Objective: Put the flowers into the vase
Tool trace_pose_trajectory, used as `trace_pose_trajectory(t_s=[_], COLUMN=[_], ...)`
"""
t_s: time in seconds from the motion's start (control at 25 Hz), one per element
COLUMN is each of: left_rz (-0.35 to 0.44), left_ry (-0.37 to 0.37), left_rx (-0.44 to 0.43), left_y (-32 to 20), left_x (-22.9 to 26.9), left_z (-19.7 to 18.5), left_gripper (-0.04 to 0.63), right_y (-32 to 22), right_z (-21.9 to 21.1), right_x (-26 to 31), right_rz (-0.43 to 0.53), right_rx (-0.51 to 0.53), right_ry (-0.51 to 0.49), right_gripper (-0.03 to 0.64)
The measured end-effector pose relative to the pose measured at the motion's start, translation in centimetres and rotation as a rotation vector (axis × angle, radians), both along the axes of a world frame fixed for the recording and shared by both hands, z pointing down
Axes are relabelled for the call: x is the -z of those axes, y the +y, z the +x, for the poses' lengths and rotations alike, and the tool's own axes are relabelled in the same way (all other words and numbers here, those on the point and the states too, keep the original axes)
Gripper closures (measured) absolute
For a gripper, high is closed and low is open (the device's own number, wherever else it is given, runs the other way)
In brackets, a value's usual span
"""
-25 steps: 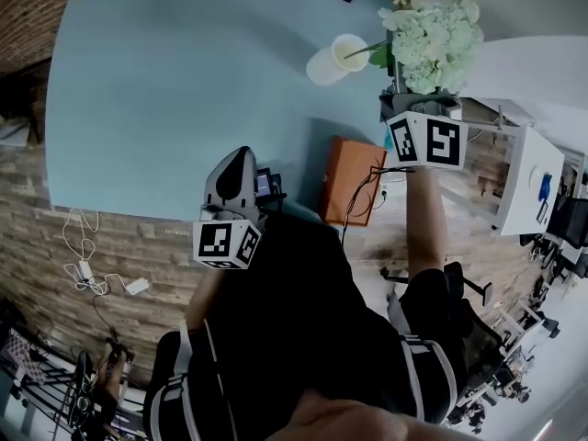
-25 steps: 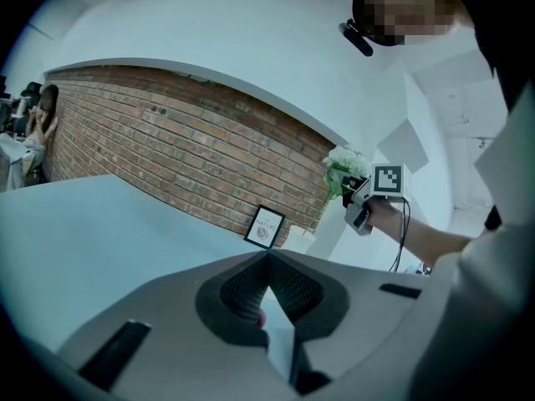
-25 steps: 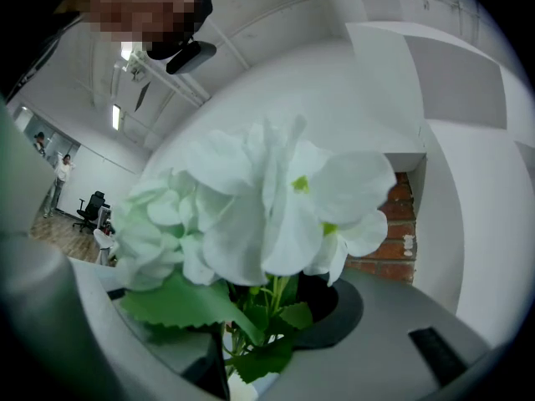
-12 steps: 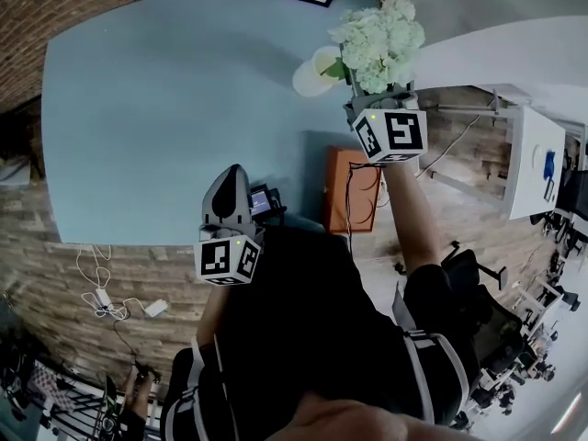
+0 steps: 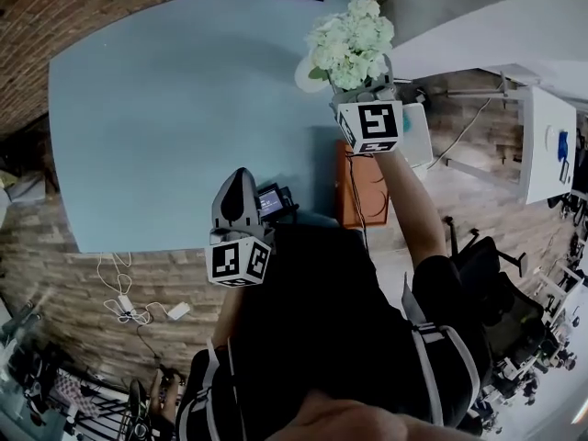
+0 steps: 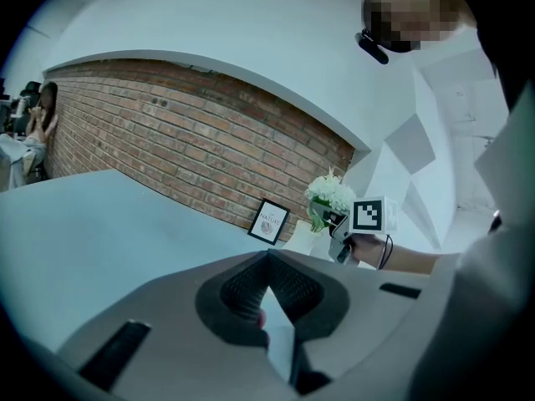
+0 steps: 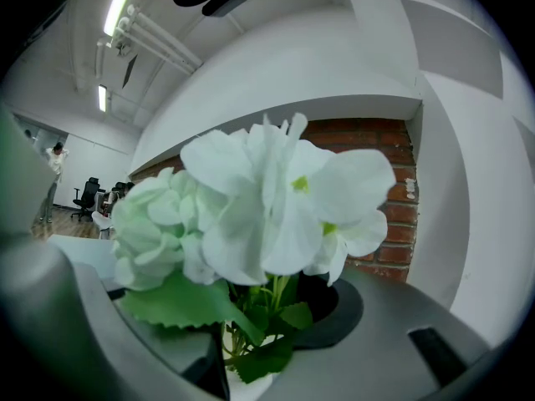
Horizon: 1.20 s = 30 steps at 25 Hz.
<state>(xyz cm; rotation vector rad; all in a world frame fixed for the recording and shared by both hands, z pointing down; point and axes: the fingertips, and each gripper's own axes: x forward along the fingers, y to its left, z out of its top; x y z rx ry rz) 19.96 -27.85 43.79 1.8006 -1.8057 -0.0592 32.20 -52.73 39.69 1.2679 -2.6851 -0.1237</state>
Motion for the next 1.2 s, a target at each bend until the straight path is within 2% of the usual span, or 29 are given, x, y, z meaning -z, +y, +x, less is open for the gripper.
trace_pose_trajectory(t_s=[0.8,1.2], left_rz=[-0.004,-0.001], left_ry=[-0.017,-0.017], left_rx=[-0.002,-0.002], left_y=[0.4,0.6], left_x=[0.2,0.2], left_z=[0.5,0.4], left_gripper=[0.578,0.578], right_y=[0.1,-0.1], right_z=[-0.2,-0.1], right_x=[-3.6,-4.3], right_rz=[-0.029,-0.045], right_rx=[-0.017,-0.036], right_ry=[0.069,0.028], right_gripper=[0.431,0.431])
